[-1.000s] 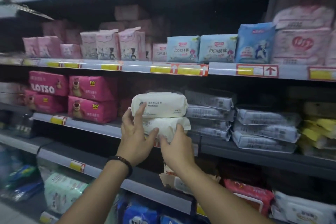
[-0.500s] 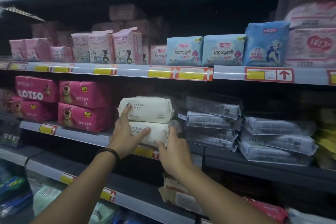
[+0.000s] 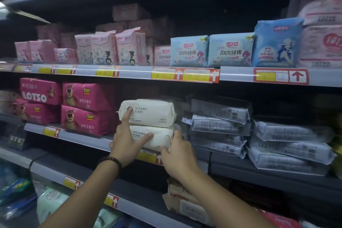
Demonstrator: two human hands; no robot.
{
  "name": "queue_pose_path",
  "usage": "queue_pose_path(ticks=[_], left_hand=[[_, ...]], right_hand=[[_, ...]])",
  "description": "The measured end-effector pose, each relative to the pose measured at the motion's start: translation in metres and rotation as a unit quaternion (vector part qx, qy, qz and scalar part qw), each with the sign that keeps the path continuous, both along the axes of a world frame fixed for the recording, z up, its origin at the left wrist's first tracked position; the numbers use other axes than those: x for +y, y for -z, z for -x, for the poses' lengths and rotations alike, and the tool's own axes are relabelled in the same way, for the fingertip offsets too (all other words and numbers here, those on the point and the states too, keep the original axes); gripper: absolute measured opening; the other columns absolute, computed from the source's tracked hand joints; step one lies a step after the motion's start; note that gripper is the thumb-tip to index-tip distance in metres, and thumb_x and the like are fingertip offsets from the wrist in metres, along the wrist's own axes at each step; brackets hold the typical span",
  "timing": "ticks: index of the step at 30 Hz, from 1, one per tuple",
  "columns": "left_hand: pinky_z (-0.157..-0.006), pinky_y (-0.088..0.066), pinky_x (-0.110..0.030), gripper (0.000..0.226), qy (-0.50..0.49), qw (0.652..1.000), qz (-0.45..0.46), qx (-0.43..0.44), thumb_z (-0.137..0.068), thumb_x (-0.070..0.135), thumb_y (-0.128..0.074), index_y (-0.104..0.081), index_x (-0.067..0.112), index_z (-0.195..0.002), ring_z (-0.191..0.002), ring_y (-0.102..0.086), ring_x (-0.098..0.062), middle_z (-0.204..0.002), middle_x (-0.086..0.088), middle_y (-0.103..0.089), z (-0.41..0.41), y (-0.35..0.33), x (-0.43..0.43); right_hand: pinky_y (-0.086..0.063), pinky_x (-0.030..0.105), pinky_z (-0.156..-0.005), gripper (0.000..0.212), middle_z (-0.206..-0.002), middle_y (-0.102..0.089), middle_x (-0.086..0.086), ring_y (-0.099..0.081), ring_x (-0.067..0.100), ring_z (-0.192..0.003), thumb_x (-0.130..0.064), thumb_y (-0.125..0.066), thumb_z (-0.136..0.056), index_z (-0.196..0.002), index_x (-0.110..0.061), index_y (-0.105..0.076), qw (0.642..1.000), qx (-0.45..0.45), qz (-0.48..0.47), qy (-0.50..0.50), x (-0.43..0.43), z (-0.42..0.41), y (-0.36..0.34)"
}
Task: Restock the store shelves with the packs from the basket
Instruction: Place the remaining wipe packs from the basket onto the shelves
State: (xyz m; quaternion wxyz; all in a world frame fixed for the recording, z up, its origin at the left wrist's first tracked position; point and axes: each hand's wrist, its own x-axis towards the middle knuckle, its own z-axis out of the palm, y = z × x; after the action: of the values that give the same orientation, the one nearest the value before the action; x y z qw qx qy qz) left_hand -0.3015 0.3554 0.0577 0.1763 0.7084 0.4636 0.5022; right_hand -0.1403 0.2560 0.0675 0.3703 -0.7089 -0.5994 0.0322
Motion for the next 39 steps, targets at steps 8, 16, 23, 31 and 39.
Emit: queue_pose_path(ticks=[8,16,23,31,39], left_hand=[[-0.109,-0.039,-0.061,0.107,-0.025,0.999,-0.008,0.028,-0.082,0.06,-0.075,0.004,0.06,-0.154,-0.135,-0.047,-0.033,-0.15,-0.007,-0.042,-0.022,0.004,-0.014],[-0.12,-0.034,-0.052,0.111,0.037,0.998,-0.031,-0.045,-0.057,0.048,-0.097,-0.023,0.05,-0.14,-0.14,-0.038,-0.021,-0.154,0.008,-0.025,-0.016,-0.007,-0.007],[-0.11,-0.047,-0.055,0.126,0.087,0.993,-0.001,-0.079,-0.046,0.052,-0.095,-0.016,0.065,-0.144,-0.131,-0.054,-0.007,-0.138,0.039,-0.042,-0.011,-0.008,-0.005],[-0.12,-0.035,-0.056,0.129,0.096,0.995,-0.007,-0.006,-0.059,0.053,-0.088,0.001,0.062,-0.152,-0.144,-0.037,-0.021,-0.156,0.013,-0.031,-0.021,-0.01,0.0],[-0.125,-0.026,-0.044,0.146,0.071,0.997,0.014,-0.009,-0.065,0.038,-0.097,0.016,0.046,-0.158,-0.143,-0.025,-0.022,-0.154,0.004,-0.01,-0.027,-0.012,-0.001]], right_hand=[[-0.064,0.045,-0.081,0.045,-0.119,-0.068,0.001,-0.07,0.024,-0.1,-0.033,-0.063,-0.096,-0.135,-0.026,-0.043,0.999,0.032,-0.002,0.002,-0.013,-0.011,0.004],[-0.06,0.038,-0.09,0.076,-0.132,-0.061,-0.004,-0.065,0.019,-0.111,-0.029,-0.07,-0.09,-0.154,-0.031,-0.028,0.994,0.099,-0.037,-0.02,-0.018,-0.018,-0.009],[-0.063,0.02,-0.075,0.087,-0.129,-0.066,-0.014,-0.069,0.003,-0.102,-0.031,-0.082,-0.081,-0.152,-0.042,-0.034,0.979,0.161,-0.078,-0.1,-0.016,-0.012,-0.009],[-0.064,0.03,-0.083,0.117,-0.136,-0.06,-0.013,-0.066,0.01,-0.111,-0.023,-0.083,-0.078,-0.159,-0.049,-0.003,0.98,0.14,-0.062,-0.127,-0.025,-0.016,0.001],[-0.063,0.03,-0.087,0.117,-0.145,-0.054,-0.009,-0.062,0.015,-0.122,-0.023,-0.081,-0.076,-0.156,-0.049,0.0,0.978,0.134,-0.046,-0.152,-0.015,-0.003,0.004]])
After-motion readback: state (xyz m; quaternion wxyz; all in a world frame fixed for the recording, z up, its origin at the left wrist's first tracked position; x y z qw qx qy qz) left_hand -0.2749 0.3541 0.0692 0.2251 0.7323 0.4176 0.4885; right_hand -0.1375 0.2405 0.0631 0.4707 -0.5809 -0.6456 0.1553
